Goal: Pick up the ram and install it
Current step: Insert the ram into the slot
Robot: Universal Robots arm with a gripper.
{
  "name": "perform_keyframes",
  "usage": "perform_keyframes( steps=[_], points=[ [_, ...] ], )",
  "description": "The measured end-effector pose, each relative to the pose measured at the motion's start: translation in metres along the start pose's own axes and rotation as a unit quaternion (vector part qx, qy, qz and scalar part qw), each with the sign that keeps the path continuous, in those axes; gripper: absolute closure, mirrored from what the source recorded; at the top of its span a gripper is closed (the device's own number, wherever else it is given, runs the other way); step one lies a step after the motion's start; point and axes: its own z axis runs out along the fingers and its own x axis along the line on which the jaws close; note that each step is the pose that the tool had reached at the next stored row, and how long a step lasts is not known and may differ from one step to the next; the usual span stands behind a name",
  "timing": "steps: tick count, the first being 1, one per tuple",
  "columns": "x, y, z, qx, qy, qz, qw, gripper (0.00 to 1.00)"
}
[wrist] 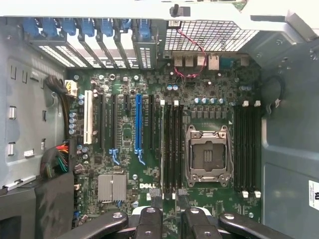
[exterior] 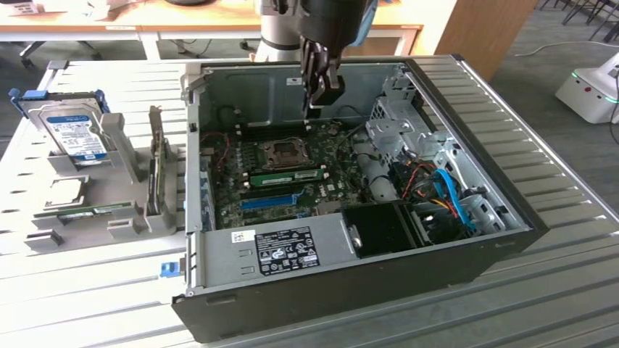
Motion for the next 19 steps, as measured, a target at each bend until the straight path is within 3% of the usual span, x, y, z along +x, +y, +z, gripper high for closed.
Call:
perform_keyframes(
  steps=[19],
  points=[
    [0.0,-0.0006,0.0146,0.0,0.0,0.0,1.0,0.75]
  ],
)
